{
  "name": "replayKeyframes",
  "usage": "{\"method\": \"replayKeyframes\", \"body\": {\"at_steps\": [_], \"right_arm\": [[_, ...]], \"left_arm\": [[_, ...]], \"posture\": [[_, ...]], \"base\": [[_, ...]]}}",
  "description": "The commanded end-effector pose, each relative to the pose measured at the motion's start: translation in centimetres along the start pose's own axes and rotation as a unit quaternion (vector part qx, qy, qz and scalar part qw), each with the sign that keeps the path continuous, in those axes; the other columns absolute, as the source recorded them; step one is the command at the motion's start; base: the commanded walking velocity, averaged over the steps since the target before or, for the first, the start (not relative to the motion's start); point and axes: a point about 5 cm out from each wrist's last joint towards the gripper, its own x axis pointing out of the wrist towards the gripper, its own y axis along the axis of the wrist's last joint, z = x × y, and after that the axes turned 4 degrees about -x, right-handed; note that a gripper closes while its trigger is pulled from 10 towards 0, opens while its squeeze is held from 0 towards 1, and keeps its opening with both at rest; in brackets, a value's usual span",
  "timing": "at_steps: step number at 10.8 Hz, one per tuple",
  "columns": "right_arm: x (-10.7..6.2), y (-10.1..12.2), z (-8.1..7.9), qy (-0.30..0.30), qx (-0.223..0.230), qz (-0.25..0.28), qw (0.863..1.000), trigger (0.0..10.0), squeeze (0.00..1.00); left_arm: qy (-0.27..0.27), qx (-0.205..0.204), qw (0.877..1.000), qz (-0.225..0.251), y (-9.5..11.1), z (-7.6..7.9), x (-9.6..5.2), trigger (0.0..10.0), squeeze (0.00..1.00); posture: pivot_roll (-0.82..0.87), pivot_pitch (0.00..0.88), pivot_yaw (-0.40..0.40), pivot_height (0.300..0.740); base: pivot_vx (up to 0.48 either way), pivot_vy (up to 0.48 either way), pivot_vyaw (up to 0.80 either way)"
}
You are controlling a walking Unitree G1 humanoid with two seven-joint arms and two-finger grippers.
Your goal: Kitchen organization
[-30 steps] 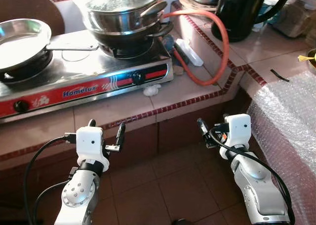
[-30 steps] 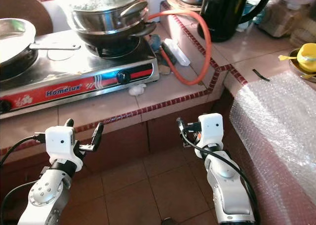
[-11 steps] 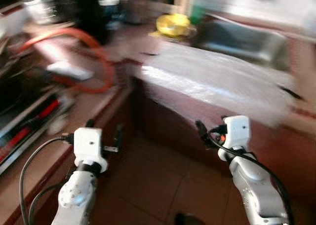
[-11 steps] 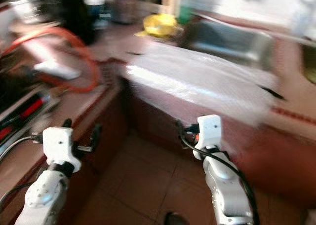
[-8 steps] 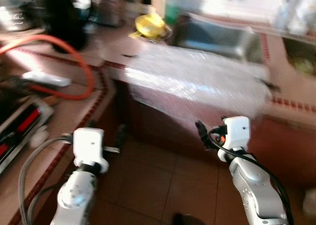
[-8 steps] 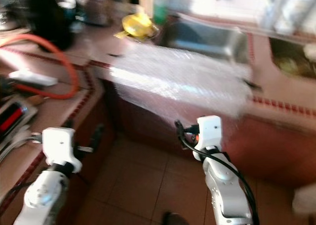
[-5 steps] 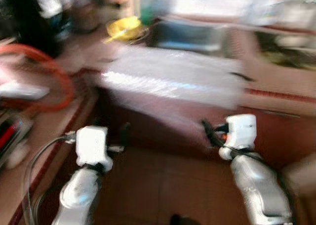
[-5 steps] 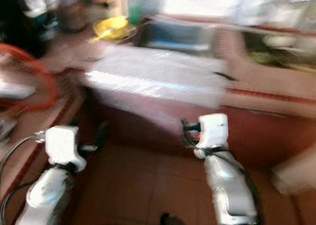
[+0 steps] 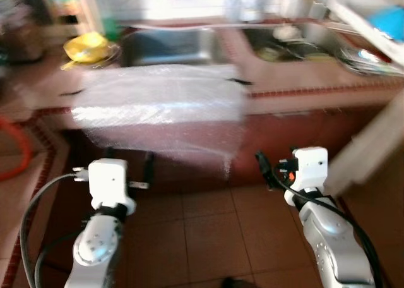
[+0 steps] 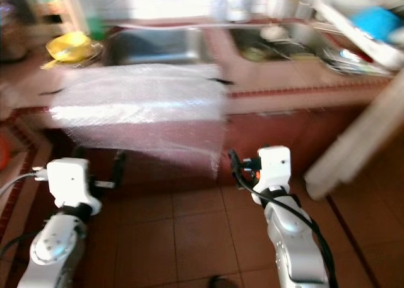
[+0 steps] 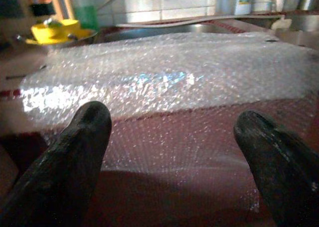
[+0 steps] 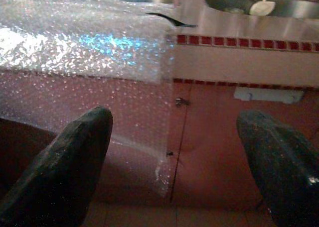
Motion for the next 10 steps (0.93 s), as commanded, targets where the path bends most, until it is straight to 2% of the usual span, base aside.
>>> {"method": "replayKeyframes", "body": {"at_steps": [1, 3, 6, 8, 10], "right_arm": [[-0.2, 0.8, 0.2, -0.002, -0.013, 0.017, 1.000, 10.0, 0.00], [0.0, 1.1, 0.6, -0.012, -0.016, 0.021, 1.000, 10.0, 0.00], [0.1, 1.9, 0.4, -0.014, -0.024, 0.038, 0.999, 10.0, 0.00], [0.5, 4.0, 0.6, -0.037, -0.041, 0.075, 0.996, 10.0, 0.00], [0.8, 4.3, 0.7, -0.043, -0.040, 0.078, 0.995, 10.0, 0.00]], "left_arm": [[0.003, 0.004, 1.000, 0.009, 0.3, 0.0, -0.1, 10.0, 0.00], [0.013, 0.005, 1.000, 0.015, 0.4, -0.1, 0.0, 10.0, 0.00], [0.012, 0.001, 1.000, 0.023, 0.8, -0.1, 0.2, 10.0, 0.00], [-0.009, -0.020, 0.999, 0.045, 2.1, 0.4, 0.4, 10.0, 0.00], [-0.023, -0.031, 0.997, 0.061, 3.0, 0.9, 0.9, 10.0, 0.00]], "posture": [[-0.10, 0.144, 0.034, 0.740], [-0.11, 0.142, 0.035, 0.740], [-0.10, 0.142, 0.037, 0.740], [-0.10, 0.148, 0.037, 0.740], [-0.10, 0.143, 0.035, 0.740]], "base": [[0.000, 0.000, 0.00], [0.000, 0.000, 0.00], [0.000, 0.000, 0.00], [0.000, 0.000, 0.00], [0.000, 0.000, 0.00]]}}
